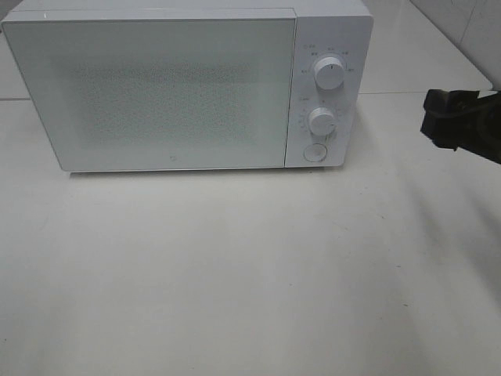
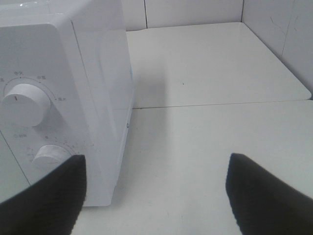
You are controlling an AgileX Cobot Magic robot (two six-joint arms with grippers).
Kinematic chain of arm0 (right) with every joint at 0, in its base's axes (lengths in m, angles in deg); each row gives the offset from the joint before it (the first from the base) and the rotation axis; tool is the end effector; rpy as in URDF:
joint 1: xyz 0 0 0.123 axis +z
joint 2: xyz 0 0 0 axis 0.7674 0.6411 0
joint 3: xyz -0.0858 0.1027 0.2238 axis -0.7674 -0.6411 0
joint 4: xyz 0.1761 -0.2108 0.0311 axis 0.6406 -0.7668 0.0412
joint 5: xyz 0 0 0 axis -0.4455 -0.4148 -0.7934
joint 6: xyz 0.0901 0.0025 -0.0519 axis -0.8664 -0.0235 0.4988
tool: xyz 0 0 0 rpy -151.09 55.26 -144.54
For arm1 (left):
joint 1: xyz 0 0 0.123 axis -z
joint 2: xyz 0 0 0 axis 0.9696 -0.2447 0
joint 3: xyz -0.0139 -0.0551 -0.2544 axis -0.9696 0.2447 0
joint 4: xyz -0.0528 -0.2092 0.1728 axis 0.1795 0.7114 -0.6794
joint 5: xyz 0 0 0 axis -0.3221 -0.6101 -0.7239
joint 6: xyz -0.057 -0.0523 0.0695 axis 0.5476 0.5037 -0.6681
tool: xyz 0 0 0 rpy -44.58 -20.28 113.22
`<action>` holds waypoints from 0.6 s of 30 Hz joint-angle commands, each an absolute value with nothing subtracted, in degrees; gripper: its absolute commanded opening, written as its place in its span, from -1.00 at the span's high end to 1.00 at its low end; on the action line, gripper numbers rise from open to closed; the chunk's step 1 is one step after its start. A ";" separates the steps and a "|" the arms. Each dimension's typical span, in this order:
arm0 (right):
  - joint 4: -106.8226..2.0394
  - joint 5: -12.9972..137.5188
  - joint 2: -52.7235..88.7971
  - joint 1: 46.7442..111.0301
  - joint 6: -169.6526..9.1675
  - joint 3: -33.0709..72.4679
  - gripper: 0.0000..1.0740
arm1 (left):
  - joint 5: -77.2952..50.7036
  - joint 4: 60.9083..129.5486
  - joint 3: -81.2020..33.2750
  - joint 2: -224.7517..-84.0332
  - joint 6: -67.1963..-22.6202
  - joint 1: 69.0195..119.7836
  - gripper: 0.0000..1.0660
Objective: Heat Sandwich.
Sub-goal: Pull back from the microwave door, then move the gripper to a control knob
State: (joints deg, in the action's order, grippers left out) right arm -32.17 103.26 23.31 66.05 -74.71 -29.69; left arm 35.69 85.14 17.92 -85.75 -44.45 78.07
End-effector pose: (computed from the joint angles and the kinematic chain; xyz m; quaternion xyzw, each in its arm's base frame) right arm 0.2528 0.0458 0.1665 0.0074 0.7541 0.0258 0.6563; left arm 0.0535 -0.0093 0.2833 0.0425 0.8490 -0.0344 0.5256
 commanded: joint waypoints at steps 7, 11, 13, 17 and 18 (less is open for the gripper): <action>-19.90 115.35 30.01 78.43 -69.84 -29.81 -0.42 | 35.00 85.20 18.09 -84.43 -44.45 77.90 -0.83; -14.46 122.28 34.71 84.50 -69.61 -29.81 -0.42 | 35.00 85.20 18.09 -84.43 -44.45 77.90 -0.83; -13.55 123.42 35.51 85.48 -69.56 -29.75 -0.42 | 35.00 85.20 18.09 -84.43 -44.45 77.90 -0.83; -9.36 125.77 39.58 90.00 -67.95 -28.14 -0.42 | 35.00 85.20 18.09 -84.43 -44.45 77.90 -0.83; -8.67 126.06 40.38 90.98 -67.44 -27.63 -0.42 | 35.00 85.20 18.09 -84.43 -44.45 77.90 -0.83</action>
State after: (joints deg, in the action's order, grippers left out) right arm -9.08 124.68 40.38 90.52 -68.30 -27.97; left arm 35.69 85.14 17.92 -85.75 -44.45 78.07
